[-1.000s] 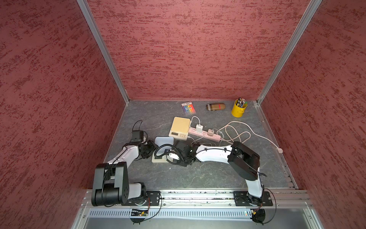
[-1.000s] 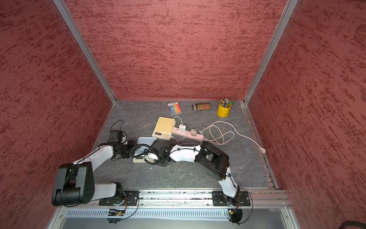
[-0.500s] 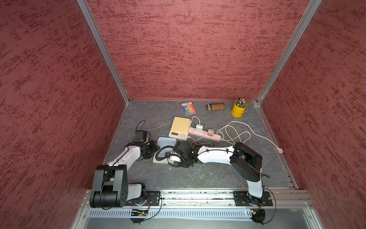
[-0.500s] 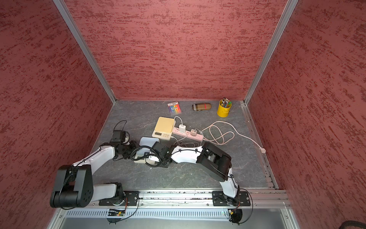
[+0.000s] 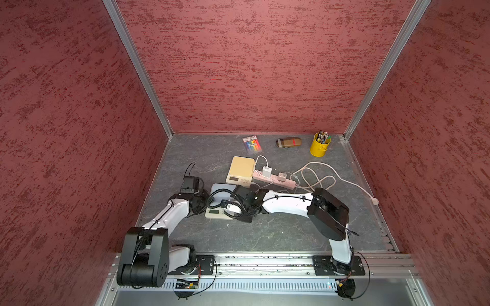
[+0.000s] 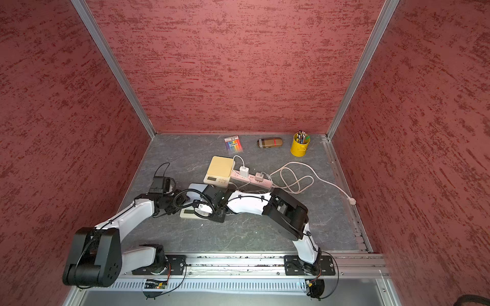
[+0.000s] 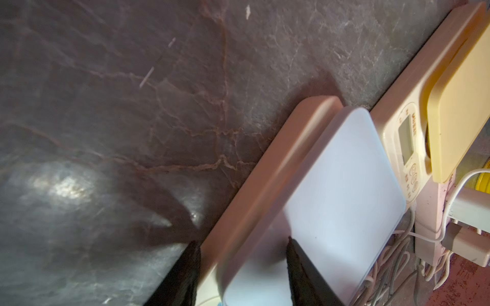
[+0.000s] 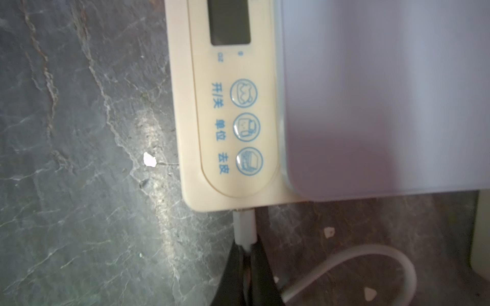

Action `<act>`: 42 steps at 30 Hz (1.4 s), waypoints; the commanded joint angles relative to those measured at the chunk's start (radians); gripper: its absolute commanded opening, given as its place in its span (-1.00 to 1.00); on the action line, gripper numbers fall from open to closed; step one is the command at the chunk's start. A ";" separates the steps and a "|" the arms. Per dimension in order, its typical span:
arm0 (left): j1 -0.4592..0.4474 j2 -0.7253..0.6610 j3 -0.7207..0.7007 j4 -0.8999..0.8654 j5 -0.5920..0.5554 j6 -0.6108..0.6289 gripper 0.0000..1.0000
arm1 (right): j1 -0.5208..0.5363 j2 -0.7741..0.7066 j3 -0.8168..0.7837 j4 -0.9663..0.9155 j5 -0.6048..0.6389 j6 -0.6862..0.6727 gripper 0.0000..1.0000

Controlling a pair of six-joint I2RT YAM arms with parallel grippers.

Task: Charge the electronic scale
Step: Insert the charging cable into the electronic scale, then reset both arms

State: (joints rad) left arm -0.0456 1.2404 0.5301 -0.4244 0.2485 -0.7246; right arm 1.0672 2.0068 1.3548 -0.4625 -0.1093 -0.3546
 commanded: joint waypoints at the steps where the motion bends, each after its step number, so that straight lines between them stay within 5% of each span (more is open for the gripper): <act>1: -0.068 0.026 -0.076 -0.188 0.177 -0.080 0.03 | 0.013 -0.013 0.060 0.368 -0.096 0.077 -1.00; 9: 0.011 0.009 0.101 -0.300 0.041 0.091 0.38 | 0.013 -0.111 -0.076 0.415 -0.001 0.069 -0.32; 10: 0.017 0.010 0.129 -0.312 0.023 0.117 0.55 | 0.013 -0.136 -0.103 0.413 0.009 0.070 -0.27; 11: 0.025 0.013 0.157 -0.320 0.011 0.141 0.98 | 0.011 -0.159 -0.123 0.405 0.011 0.072 -0.23; 19: 0.067 0.003 0.256 -0.305 -0.004 0.235 1.00 | 0.012 -0.344 -0.236 0.323 0.033 0.101 0.01; 23: 0.102 -0.048 0.309 -0.287 -0.012 0.336 0.99 | 0.011 -0.467 -0.251 0.321 0.225 0.119 0.11; 27: 0.109 -0.073 0.424 -0.270 -0.056 0.447 0.99 | -0.031 -0.604 -0.276 0.412 0.500 0.105 0.80; 31: 0.112 -0.051 0.552 -0.256 -0.046 0.552 0.99 | -0.147 -0.700 -0.325 0.553 0.734 0.015 0.98; 34: 0.117 -0.050 0.561 -0.166 -0.026 0.607 0.99 | -0.326 -0.759 -0.351 0.591 0.756 0.045 0.99; 42: 0.220 -0.062 0.257 0.303 0.091 0.699 0.99 | -0.832 -0.931 -0.651 0.768 0.740 0.263 0.98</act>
State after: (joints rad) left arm 0.1436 1.1828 0.8726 -0.3237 0.2729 -0.0963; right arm 0.3393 1.0977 0.7647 0.2375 0.5991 -0.2173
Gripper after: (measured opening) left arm 0.996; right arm 0.992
